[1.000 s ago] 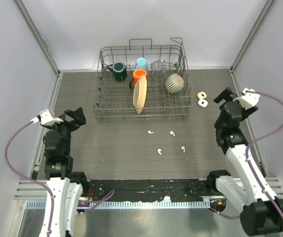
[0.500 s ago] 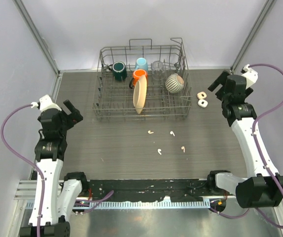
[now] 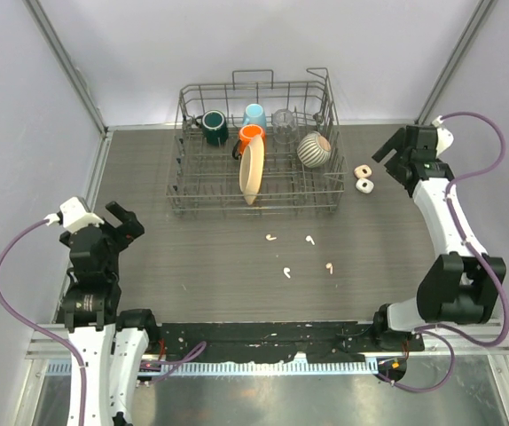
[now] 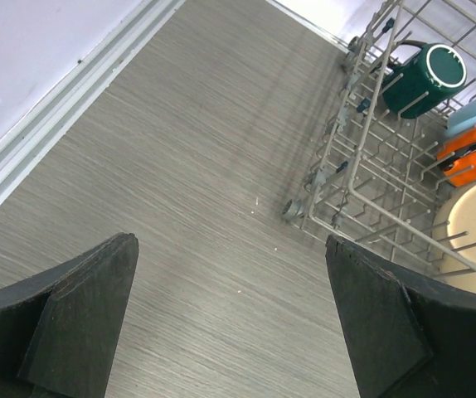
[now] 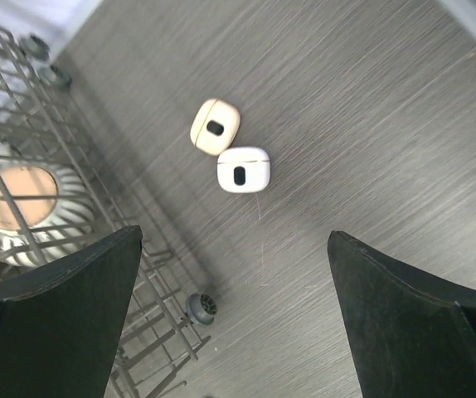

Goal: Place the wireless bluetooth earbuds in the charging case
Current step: Pick up the charging case at the center of the board.

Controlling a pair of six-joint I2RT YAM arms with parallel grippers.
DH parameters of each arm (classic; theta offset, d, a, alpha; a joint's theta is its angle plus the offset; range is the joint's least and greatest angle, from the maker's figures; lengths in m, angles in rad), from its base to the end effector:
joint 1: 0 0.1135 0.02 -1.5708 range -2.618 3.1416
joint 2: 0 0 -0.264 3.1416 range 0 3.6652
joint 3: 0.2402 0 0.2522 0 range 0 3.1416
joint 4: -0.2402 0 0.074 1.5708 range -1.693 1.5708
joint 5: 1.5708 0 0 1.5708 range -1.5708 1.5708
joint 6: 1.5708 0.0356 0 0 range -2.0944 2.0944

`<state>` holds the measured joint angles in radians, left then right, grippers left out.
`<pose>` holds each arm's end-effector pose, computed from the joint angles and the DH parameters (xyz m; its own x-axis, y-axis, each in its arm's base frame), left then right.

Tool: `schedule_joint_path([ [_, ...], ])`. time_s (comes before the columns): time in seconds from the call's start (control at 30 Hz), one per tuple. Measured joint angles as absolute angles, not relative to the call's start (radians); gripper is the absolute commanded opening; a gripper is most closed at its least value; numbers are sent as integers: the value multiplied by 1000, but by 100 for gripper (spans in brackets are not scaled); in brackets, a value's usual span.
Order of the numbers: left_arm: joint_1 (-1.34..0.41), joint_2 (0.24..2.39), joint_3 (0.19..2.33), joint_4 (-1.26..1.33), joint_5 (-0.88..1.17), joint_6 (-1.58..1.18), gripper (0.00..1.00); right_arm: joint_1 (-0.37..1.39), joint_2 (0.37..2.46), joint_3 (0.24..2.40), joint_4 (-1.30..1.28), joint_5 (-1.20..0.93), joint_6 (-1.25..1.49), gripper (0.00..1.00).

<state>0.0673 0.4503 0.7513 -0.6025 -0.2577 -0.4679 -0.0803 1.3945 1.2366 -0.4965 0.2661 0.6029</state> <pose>0.1012 0.0159 0.3261 -0.1256 -0.4456 -0.8864 -0.4084 0.8375 -0.3631 0.3093 -0.0343 0.3282 -0.3379 0.5760 -0.7443 0.5791 0.7507 0.3180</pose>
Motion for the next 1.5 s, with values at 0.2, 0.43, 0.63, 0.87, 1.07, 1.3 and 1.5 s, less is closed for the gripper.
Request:
schedule_joint_path([
  [0.2,67,450,736,-603,-243,-468,100,-88,1564,1237,-448,165,528,100],
  [0.43,67,455,736,-599,-217,-468,100,-95,1764,1240,-388,124,497,98],
  [0.63,67,455,736,-596,-208,-468,100,-96,1875,1314,-372,126,493,97],
  [0.87,67,458,735,-596,-207,-468,100,-96,1935,1393,-348,128,492,94],
  [1.07,68,463,735,-596,-205,-468,100,-96,1943,1389,-335,110,490,94],
  [1.3,67,463,734,-595,-205,-467,100,-96,1944,1335,-262,46,480,93],
  [1.5,67,463,734,-595,-205,-467,100,-96,1944,1303,-224,27,479,91],
])
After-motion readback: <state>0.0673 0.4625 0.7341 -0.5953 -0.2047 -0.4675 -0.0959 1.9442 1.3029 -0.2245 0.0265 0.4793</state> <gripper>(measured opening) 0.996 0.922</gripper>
